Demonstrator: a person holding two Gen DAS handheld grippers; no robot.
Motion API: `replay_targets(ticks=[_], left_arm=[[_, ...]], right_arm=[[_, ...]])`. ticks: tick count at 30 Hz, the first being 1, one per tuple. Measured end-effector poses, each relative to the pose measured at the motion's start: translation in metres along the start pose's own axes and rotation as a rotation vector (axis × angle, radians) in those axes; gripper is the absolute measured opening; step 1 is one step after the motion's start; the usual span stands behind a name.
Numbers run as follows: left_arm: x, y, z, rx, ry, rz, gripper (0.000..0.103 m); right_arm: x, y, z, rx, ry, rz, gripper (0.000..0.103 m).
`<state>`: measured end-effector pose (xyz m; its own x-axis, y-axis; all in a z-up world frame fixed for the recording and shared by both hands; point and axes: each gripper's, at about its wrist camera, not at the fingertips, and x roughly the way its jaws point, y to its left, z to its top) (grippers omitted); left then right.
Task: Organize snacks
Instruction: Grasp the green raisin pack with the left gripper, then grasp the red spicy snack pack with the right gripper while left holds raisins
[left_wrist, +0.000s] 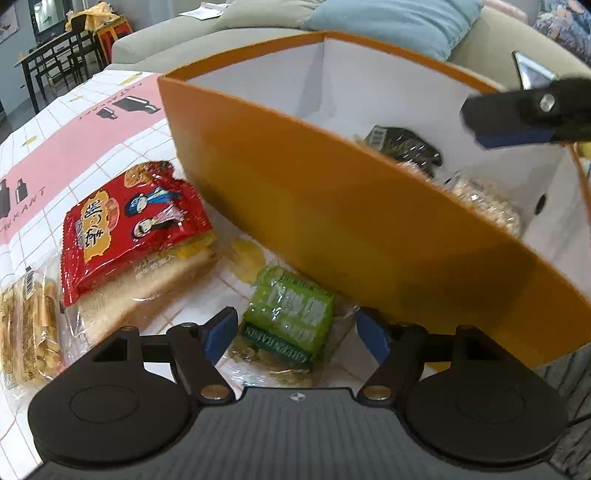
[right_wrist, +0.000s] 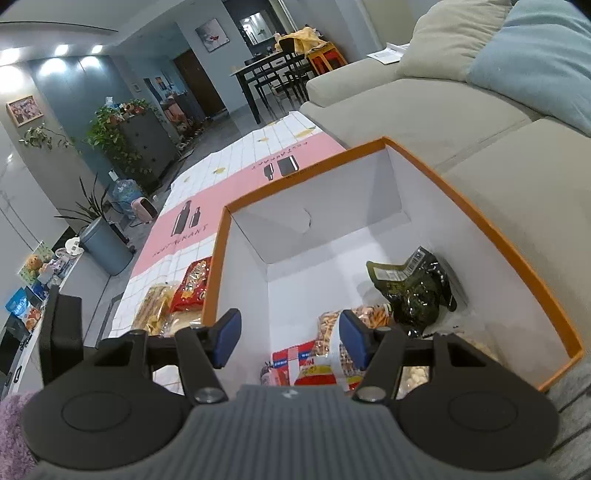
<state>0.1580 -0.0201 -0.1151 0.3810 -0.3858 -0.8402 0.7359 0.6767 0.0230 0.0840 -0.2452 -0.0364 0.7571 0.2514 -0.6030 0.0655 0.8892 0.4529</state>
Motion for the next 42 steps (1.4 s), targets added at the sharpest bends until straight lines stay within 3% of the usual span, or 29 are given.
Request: replay_targets(ticks=[2,4,9,18,26,29,32,42], left_arm=[[0.009,0.0,-0.001,0.007,0.022,0.033,0.089],[0.01,0.005,-0.003,-0.022,0.008,0.016,0.089],[0.004,0.01,-0.006,-0.07,-0.018,0.024,0.071],[-0.018,0.008,-0.02,-0.099,0.0,0.038,0.066],[-0.054,0.028,-0.03,-0.259,-0.059,0.068,0.062],[-0.058,0.044,-0.027,-0.346,-0.042,0.095,0.062],[-0.074,0.058,-0.033,-0.411,-0.096,0.097,0.062],[-0.118,0.093,-0.049,-0.573,-0.222,0.125,0.062]], right_arm=[[0.001,-0.001,0.001,0.008,0.001,0.012,0.058],[0.002,-0.001,0.002,0.003,0.005,0.017,0.058],[0.004,-0.001,0.005,-0.015,0.004,0.026,0.058],[0.004,-0.005,0.008,-0.008,-0.005,0.03,0.058],[0.003,0.006,0.005,-0.05,-0.011,0.031,0.058],[0.004,0.013,0.005,-0.075,-0.016,0.028,0.058],[0.003,0.023,0.004,-0.096,-0.016,0.057,0.058],[-0.003,0.079,-0.01,-0.332,-0.031,0.101,0.057]])
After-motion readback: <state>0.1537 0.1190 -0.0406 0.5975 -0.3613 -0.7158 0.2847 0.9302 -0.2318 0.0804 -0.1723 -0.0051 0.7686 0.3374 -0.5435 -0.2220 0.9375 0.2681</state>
